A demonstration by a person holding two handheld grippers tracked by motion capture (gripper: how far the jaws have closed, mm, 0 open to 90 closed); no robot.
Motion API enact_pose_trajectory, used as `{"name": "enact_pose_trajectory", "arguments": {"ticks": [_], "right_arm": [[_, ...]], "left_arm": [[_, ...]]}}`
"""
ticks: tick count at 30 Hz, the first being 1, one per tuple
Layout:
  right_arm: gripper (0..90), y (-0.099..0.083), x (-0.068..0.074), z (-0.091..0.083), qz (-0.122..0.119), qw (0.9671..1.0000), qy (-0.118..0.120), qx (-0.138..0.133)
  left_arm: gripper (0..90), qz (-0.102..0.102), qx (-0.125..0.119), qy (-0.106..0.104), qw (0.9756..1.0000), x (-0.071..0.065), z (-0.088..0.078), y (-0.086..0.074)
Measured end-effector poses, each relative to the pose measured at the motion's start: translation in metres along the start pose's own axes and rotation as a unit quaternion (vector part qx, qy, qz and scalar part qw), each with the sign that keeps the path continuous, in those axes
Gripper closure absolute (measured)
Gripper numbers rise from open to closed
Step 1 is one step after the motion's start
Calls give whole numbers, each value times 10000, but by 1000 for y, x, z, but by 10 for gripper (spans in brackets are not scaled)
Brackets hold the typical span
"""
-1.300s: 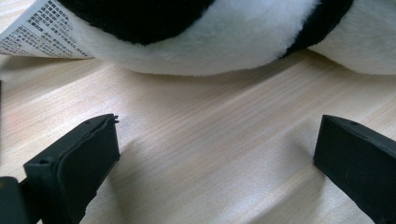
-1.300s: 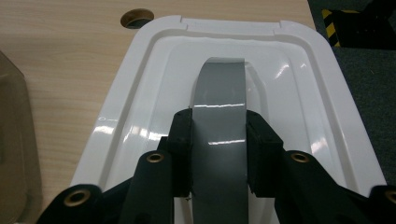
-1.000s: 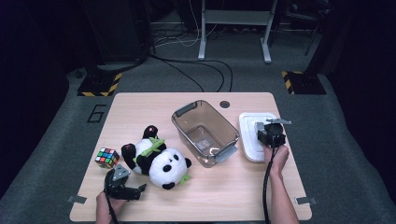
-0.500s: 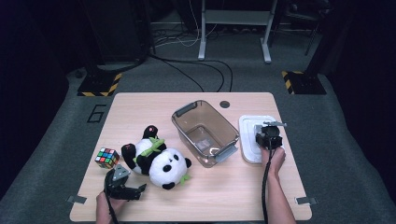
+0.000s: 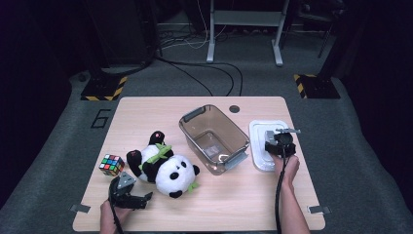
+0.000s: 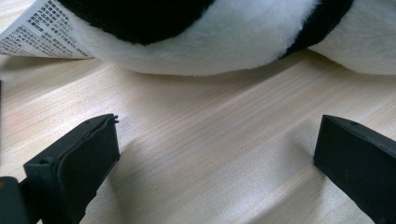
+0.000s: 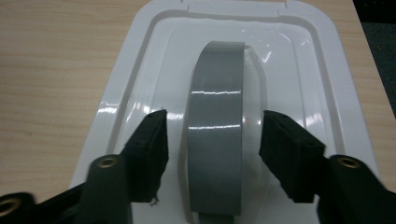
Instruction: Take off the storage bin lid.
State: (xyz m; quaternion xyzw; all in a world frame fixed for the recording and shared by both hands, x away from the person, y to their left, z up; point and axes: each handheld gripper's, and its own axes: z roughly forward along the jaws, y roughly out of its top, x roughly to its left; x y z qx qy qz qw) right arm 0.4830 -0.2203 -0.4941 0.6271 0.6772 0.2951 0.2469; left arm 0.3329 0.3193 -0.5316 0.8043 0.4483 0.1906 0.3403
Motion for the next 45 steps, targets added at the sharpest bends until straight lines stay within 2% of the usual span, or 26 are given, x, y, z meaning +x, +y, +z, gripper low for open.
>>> {"name": "enact_pose_trajectory", "arguments": {"ticks": [1, 2, 4, 8, 11, 14, 17, 21, 23, 26, 30, 31, 33, 36, 40, 41, 43, 44, 45], "right_arm": [[291, -2, -1, -4, -95, 9999, 35, -31], [291, -2, -1, -4, -95, 9999, 35, -31], [203, -5, -2, -12, -226, 9997, 86, -83], [157, -8, -2, -21, -318, 9993, 191, -110], [107, -12, -1, -34, -481, 9982, 327, -122], [69, -15, 1, -39, -533, 9978, 392, -79], [13, -22, 5, -49, -584, 9967, 555, -93], [0, -29, 11, -55, -673, 9954, 672, -87], [0, -36, 20, -62, -826, 9939, 726, -131], [0, -42, 27, -65, -879, 9929, 782, -163], [0, -55, 41, -71, -1038, 9902, 921, -183], [0, -62, 48, -73, -1150, 9881, 1002, -182], [0, -65, 52, -74, -1145, 9878, 1032, -203], [0, -78, 63, -75, -1320, 9843, 1152, -196], [0, -86, 74, -75, -1373, 9828, 1213, -216], [0, -92, 79, -74, -1525, 9797, 1289, -176], [0, -96, 86, -73, -1627, 9774, 1341, -149], [0, -96, 86, -73, -1627, 9774, 1341, -149], [0, -99, 91, -70, -1751, 9755, 1333, -81]], "left_arm": [[0, 0, 0, 1, 10000, 0, 0, 0], [0, 0, 0, 1, 10000, 0, 0, 0], [0, 2, 0, 0, 10000, 0, 0, 0], [0, 1, 1, 1, 10000, 0, 0, 0], [0, 7, 3, 1, 10000, 0, 0, 0], [0, 2, 4, 2, 10000, 0, 0, 0], [0, 2, 0, 1, 10000, 0, 0, 0], [0, -5, 0, 2, 10000, 0, 0, 0], [0, 2, 1, 1, 10000, 0, 0, 0], [0, 0, 0, 0, 10000, 0, 0, 0], [0, 0, 1, 0, 10000, 0, 0, 0], [0, -2, 1, -1, 10000, 0, 0, 0], [0, -4, 0, 2, 10000, 0, 0, 0], [0, -1, 2, 0, 10000, 0, 0, 0], [0, -1, 0, 1, 10000, 0, 0, 0], [0, -5, 1, 2, 10000, 0, 0, 0], [0, -2, 2, -1, 10000, 0, 0, 0], [0, -2, 2, -1, 10000, 0, 0, 0], [0, -5, 3, 1, 10000, 0, 0, 0]]}}
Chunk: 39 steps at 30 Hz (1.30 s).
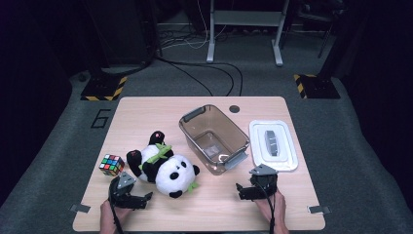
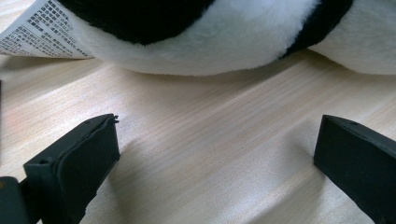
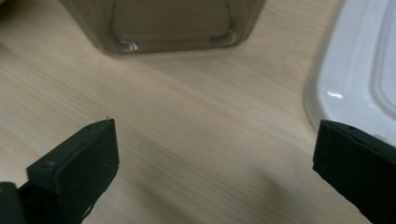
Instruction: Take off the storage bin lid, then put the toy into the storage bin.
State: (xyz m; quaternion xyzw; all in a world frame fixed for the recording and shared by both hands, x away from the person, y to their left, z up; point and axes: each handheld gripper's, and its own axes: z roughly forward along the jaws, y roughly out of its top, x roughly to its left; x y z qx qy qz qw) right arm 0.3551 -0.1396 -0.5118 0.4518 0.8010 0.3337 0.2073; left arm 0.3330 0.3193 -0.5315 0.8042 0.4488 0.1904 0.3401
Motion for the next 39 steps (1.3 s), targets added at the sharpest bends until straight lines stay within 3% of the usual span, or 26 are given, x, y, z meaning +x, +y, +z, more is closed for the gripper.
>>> {"name": "enact_pose_trajectory", "arguments": {"ticks": [6, 7, 11, 13, 15, 16, 25, 39], "right_arm": [[0, -5, 5, 8, -118, 9999, 69, 86], [0, -5, 6, 9, -19, 9999, 55, 99], [0, -8, 5, 13, -31, 9999, 71, 128], [0, -10, 1, 13, -109, 9998, 128, 110], [0, -11, 1, 14, 35, 9998, 188, 66], [0, -11, 0, 14, -37, 9997, 225, 76], [0, -11, 0, 15, 14, 9998, 214, 57], [0, -11, 0, 15, 21, 9998, 192, 60]], "left_arm": [[0, 41, 1, -51, 10000, 1, 0, 0], [0, 50, 39, -71, 10000, 1, -1, 0], [0, 38, 79, -116, 9999, 1, -2, 2], [0, 73, 112, -140, 9998, 0, -4, 3], [0, 55, 67, -174, 9998, -2, -9, 5], [0, 79, 96, -184, 9998, -2, -11, 6], [0, 79, 15, -205, 9998, -4, -26, 11], [0, 92, -118, -236, 9996, 2, -53, 39]]}}
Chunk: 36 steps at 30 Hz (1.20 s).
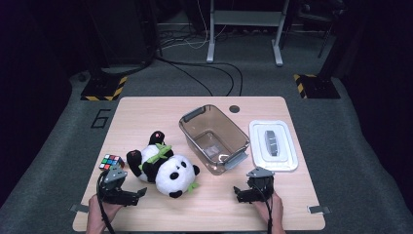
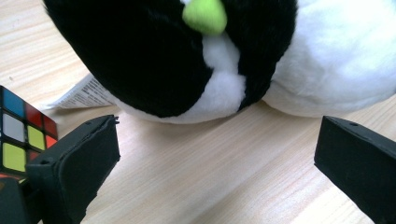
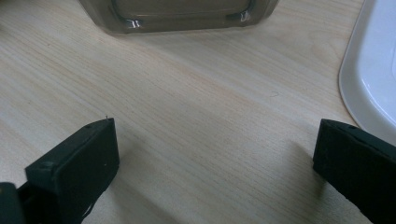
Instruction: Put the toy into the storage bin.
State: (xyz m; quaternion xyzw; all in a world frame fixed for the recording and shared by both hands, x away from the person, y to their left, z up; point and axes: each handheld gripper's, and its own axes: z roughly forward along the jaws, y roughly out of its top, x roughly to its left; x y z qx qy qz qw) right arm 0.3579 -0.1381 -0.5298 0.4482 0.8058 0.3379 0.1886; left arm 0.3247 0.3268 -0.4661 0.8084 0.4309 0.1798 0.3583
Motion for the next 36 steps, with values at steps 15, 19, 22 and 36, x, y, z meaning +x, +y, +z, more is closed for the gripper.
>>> {"name": "enact_pose_trajectory", "arguments": {"ticks": [15, 19, 22, 36], "right_arm": [[0, 0, 0, 0, 1, 10000, 0, 0], [0, 0, 0, 0, 0, 10000, 1, -1], [0, 0, 0, 0, 1, 10000, 0, 0], [0, 0, 0, 0, 0, 10000, 0, -1]], "left_arm": [[0, 149, -155, 24, 9998, -3, -20, 31], [0, 220, -185, 23, 9996, -3, -22, 41], [0, 289, -200, 19, 9994, -4, -23, 48], [0, 533, -262, -72, 9982, -7, -15, 83]]}}
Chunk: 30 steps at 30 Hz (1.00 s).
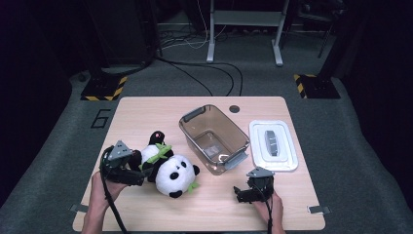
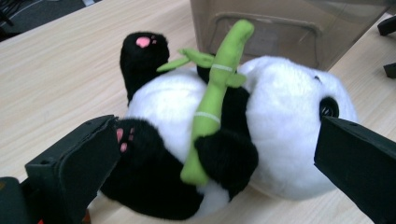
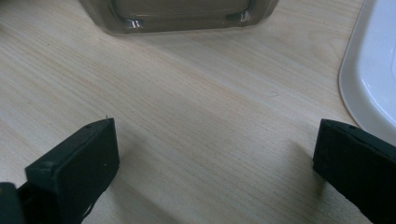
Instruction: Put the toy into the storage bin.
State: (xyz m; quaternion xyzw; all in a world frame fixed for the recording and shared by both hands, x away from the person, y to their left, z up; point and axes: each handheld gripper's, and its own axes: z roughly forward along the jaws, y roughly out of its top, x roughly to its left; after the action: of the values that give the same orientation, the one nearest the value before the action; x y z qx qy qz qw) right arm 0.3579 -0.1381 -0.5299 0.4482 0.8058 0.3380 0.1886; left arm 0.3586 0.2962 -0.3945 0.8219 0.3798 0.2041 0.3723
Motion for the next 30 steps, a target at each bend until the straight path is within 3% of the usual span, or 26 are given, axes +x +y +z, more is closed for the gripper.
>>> {"name": "enact_pose_trajectory", "arguments": {"ticks": [10, 16, 22, 27, 30], "right_arm": [[0, 0, 0, 0, 0, 10000, 0, 0], [0, 0, 0, 0, 1, 10000, 1, 1], [0, 0, 0, 0, 1, 10000, 0, 0], [0, 0, 0, 0, 0, 10000, 0, 0], [0, 0, 0, 0, -2, 10000, 1, -2]], "left_arm": [[0, 100, 60, -139, 9998, 1, 22, 21], [12, 146, 281, -202, 9993, 4, 37, 26], [155, 145, 460, -217, 9986, 4, 53, 28], [327, 153, 715, -73, 9973, 1, 65, 30], [375, 106, 785, -4, 9969, 0, 69, 28]]}}
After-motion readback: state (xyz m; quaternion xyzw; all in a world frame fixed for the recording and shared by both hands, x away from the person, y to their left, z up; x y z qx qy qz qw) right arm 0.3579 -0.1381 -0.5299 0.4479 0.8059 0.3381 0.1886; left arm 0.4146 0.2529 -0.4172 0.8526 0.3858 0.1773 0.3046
